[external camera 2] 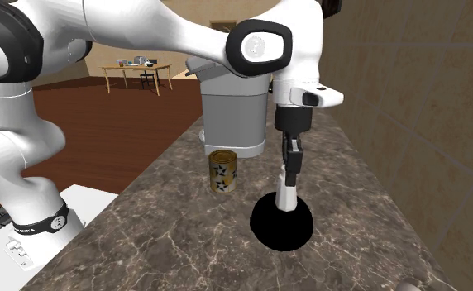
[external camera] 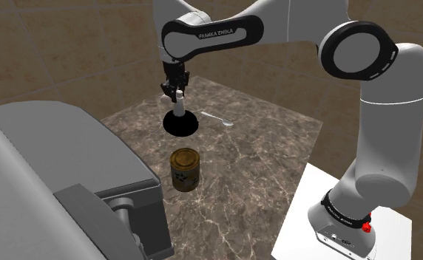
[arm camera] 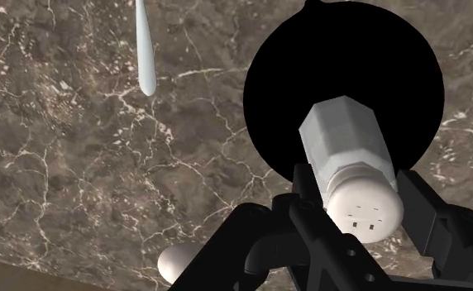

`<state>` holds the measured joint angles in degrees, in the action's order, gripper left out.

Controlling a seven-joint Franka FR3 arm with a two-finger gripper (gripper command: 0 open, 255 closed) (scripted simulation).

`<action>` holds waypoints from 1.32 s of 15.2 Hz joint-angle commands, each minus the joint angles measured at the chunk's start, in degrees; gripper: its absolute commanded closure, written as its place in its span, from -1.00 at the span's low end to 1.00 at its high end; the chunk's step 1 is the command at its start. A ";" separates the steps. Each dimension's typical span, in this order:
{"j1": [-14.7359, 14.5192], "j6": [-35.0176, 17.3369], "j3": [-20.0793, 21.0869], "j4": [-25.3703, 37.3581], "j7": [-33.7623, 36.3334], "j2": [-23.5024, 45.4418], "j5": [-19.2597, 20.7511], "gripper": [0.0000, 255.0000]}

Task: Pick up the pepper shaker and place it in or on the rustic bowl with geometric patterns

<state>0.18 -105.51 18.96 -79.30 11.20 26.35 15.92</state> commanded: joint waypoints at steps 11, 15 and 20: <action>0.04 -0.77 -0.03 -0.67 0.14 0.07 0.07 -1.00; -0.18 1.01 0.09 0.89 -0.02 -0.16 -0.08 -1.00; -0.95 6.21 0.33 5.97 -0.45 -0.33 -0.30 -1.00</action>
<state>-0.77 -99.66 19.28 -73.54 10.80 26.12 15.66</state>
